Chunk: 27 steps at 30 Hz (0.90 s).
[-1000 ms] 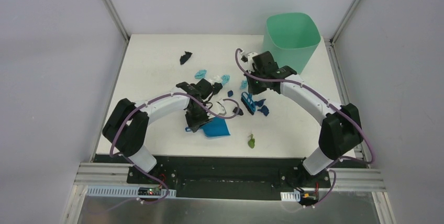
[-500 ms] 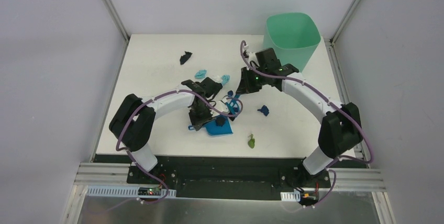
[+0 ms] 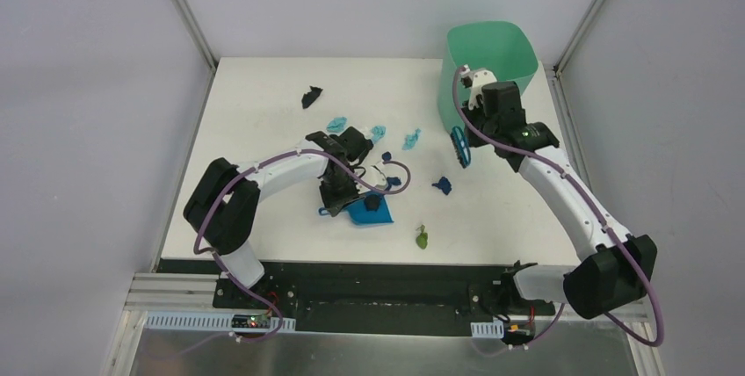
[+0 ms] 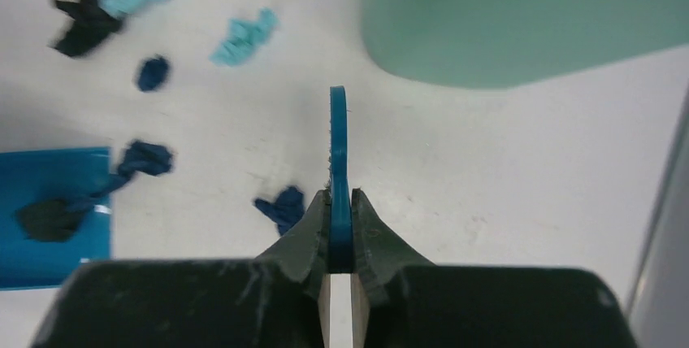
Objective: Sweep away the paper scraps from the table
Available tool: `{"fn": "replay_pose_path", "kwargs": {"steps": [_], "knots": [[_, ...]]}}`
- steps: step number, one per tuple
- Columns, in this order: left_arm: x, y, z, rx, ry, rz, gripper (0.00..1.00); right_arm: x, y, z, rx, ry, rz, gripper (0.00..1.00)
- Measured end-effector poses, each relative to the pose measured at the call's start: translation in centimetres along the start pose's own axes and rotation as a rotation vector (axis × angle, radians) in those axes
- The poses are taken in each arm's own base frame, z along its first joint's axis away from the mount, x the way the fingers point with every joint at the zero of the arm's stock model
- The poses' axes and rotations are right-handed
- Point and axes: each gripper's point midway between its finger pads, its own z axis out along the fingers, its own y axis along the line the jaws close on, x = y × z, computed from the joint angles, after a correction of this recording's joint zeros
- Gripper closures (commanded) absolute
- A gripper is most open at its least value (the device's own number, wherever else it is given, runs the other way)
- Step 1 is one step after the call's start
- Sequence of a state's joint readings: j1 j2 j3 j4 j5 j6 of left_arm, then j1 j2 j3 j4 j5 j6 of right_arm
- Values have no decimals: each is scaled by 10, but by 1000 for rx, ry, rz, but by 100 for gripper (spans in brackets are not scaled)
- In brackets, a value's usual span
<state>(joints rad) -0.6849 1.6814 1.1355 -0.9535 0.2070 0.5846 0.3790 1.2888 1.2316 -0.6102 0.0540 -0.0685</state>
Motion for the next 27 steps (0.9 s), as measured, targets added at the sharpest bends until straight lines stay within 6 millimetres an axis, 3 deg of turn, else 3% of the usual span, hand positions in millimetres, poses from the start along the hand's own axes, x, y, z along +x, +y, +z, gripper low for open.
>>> {"fn": "replay_pose_path", "kwargs": {"steps": [6,13,16,20,24,27], "knots": [[0,3,-2,-11,19,4,100,51,-30,15,152,144,-68,100],[-4,7,4,-2,40,1,100,76,-20,40,109,242,-39,100],[-6,8,7,4,49,-3,100,76,-2,57,41,253,-11,100],[-7,8,10,8,55,0,100,67,40,70,-91,243,3,100],[-9,6,10,8,54,8,100,58,91,70,-255,238,28,100],[-12,6,8,4,49,12,100,63,125,65,-384,281,78,100]]}}
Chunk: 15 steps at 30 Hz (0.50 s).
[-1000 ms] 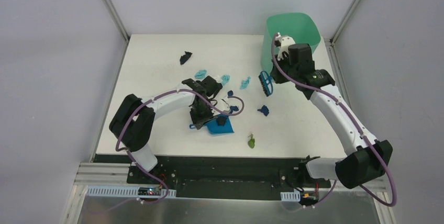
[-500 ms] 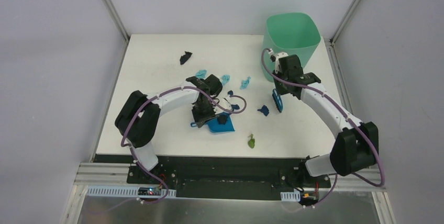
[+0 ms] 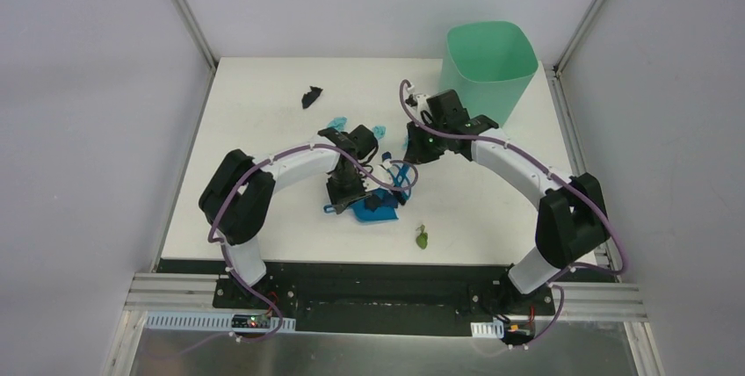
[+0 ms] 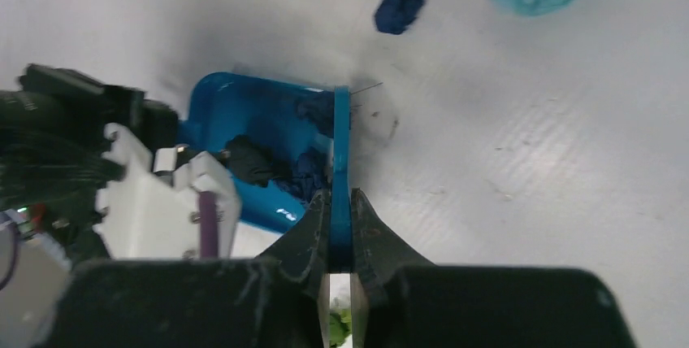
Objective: Sweep away the paper scraps from the table
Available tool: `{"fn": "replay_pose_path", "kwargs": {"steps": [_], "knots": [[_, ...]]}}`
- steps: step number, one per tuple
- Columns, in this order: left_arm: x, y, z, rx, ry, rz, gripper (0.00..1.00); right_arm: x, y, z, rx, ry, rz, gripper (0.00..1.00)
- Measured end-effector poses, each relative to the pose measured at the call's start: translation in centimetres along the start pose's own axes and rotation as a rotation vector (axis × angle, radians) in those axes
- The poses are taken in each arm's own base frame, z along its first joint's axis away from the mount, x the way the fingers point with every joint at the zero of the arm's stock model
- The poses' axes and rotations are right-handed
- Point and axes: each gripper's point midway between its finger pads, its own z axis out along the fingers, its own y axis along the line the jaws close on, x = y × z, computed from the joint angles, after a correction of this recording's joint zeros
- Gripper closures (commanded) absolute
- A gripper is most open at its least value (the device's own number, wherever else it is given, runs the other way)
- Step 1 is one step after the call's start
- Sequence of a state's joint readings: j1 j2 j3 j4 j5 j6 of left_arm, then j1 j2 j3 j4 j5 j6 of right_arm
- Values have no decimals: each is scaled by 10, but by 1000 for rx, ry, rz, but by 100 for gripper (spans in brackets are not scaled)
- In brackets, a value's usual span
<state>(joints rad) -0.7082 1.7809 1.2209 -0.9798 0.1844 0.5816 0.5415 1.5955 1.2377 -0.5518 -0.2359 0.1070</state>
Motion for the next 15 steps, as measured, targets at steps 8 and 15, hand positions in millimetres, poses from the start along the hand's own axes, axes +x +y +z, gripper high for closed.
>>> {"fn": "replay_pose_path", "kwargs": {"steps": [8,15], "knots": [[-5,1,1,-3,-3,0,100,1,38,-8,-227,31,105,100],[-6,2,3,-12,-20,13,100,-10,14,-59,-144,-81,18,100]]}}
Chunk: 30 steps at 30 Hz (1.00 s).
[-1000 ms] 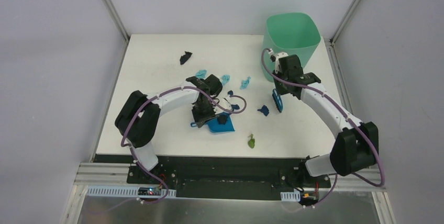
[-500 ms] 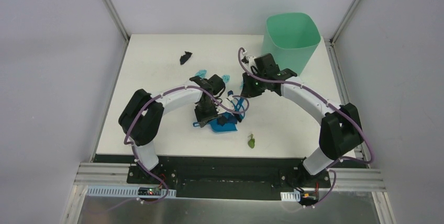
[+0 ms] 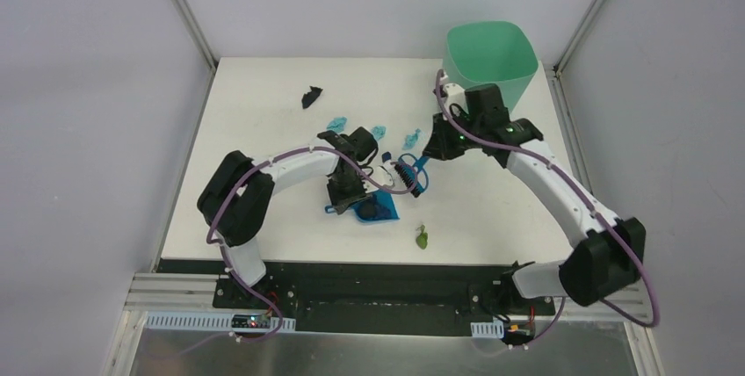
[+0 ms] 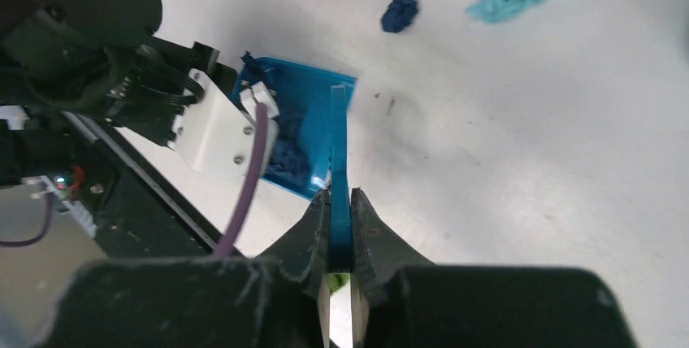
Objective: Sweep away the paper scraps from the table
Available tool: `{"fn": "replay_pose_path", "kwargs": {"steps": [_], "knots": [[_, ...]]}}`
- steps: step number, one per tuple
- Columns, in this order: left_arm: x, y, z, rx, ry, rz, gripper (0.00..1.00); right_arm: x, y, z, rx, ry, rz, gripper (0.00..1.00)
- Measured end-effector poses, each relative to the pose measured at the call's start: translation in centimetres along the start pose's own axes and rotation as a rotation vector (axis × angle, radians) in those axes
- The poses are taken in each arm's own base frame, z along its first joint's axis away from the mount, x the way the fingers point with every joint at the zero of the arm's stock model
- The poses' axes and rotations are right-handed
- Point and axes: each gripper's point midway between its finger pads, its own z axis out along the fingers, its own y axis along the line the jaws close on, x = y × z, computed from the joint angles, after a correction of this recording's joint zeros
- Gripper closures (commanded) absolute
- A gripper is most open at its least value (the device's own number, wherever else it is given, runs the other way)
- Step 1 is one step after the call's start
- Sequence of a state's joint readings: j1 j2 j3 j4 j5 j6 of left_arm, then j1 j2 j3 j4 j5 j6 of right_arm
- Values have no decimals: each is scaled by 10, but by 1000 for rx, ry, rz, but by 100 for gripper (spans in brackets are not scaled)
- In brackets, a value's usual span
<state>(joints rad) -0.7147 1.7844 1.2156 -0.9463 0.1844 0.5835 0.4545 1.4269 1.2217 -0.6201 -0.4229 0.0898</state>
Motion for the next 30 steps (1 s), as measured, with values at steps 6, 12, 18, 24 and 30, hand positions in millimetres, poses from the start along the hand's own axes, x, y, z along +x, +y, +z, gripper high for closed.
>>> {"fn": "replay_pose_path", "kwargs": {"steps": [6,12,18,24,30], "knots": [[11,-9,-13,-5,-19,46,100,-1,-20,-59,159,-77,-106,100],[15,-23,-33,12,-48,120,100,36,-48,-71,234,55,-92,100],[24,-50,-27,57,16,197,100,61,-51,-78,258,127,-88,100],[23,-70,-16,84,74,270,100,77,-45,-72,245,170,-83,100],[21,-80,1,80,138,280,100,127,-30,-50,172,327,-74,100]]}}
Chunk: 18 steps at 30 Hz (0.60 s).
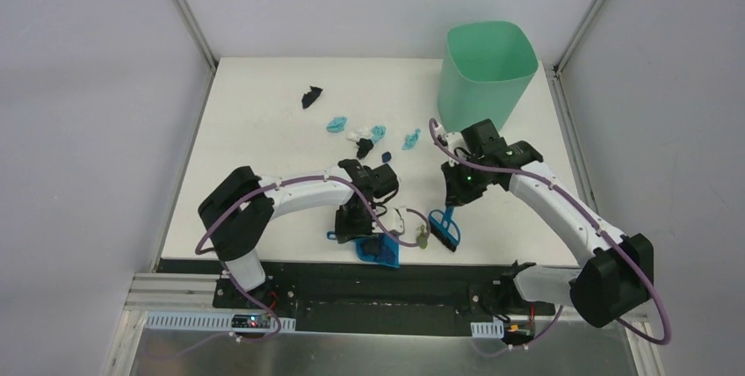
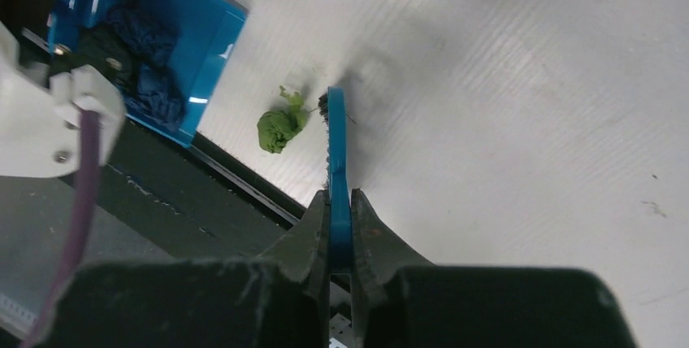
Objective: Sweep away the paper scraps from the table
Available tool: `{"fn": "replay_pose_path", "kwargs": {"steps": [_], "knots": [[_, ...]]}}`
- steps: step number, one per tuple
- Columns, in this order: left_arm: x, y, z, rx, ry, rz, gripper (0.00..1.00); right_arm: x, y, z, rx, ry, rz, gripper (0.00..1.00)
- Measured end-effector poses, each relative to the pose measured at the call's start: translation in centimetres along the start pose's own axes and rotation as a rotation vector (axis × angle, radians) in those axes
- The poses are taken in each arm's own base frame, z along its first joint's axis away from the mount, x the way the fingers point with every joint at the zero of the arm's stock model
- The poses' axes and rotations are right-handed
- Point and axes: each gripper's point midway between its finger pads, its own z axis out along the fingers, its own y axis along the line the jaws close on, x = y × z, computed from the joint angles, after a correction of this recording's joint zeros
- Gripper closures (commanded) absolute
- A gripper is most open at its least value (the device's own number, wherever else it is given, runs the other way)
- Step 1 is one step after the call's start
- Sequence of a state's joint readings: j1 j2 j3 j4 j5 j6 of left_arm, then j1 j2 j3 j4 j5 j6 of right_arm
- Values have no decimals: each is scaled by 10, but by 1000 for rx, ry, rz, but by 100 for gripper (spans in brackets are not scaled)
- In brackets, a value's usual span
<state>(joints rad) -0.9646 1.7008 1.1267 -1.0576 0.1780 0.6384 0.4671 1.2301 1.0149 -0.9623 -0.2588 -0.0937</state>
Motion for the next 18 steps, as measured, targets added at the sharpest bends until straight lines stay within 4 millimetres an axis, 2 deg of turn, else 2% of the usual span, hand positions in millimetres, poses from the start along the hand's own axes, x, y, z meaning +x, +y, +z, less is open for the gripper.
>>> {"fn": "replay_pose_path", "kwargs": {"steps": [6,10,13,18], "knots": [[-12,-5,16,-5,35,-40,100,-9,16,18,-87,20,80,100],[-30,-5,18,-13,27,-72,100,-19,25,31,-145,50,151,100],[-42,-2,18,-22,12,-96,100,-27,25,37,-168,67,202,100],[-44,-2,19,-21,13,-135,100,-41,13,31,-193,43,316,100]]}}
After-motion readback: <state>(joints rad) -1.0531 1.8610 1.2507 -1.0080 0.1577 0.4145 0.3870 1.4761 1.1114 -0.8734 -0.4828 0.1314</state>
